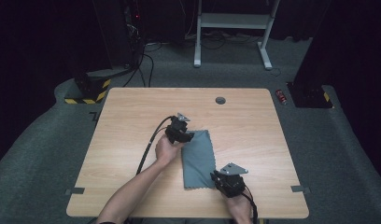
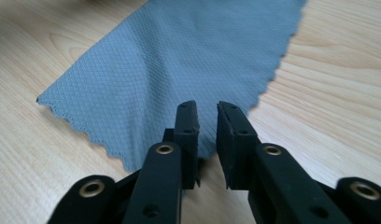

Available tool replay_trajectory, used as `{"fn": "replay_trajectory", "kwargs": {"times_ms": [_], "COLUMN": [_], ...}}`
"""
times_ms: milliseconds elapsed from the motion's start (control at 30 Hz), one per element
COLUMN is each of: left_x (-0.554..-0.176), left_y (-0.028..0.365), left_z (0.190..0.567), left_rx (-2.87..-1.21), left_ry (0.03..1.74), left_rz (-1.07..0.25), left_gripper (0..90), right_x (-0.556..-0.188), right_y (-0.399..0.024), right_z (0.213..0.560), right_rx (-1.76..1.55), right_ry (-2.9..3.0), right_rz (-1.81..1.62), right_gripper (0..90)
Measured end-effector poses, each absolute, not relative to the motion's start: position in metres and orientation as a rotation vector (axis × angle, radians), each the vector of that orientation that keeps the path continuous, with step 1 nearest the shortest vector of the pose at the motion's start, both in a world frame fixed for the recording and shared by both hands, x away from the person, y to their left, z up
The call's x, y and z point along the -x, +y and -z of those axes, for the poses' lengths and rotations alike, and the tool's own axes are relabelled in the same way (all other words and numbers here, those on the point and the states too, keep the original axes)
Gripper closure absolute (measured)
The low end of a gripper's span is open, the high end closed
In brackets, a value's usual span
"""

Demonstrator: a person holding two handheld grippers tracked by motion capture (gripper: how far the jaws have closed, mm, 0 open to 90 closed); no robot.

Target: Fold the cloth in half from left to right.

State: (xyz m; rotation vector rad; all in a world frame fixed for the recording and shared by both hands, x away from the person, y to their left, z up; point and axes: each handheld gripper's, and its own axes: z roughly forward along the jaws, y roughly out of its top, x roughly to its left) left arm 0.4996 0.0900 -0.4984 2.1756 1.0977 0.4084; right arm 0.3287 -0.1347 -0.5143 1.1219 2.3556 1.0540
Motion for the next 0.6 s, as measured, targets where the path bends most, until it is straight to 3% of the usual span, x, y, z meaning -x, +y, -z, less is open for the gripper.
{"fn": "replay_trajectory", "kwargs": {"times_ms": [600], "left_x": [-0.505], "left_y": [0.109], "left_z": [0.508], "left_rx": [-2.216], "left_ry": [1.192], "left_rz": [-0.567], "left_gripper": [59.9], "right_x": [-0.357], "right_y": [-0.125], "right_z": [0.515], "right_rx": [-1.055], "right_ry": [2.402], "right_rz": [-0.917], "right_gripper": [72.6]}}
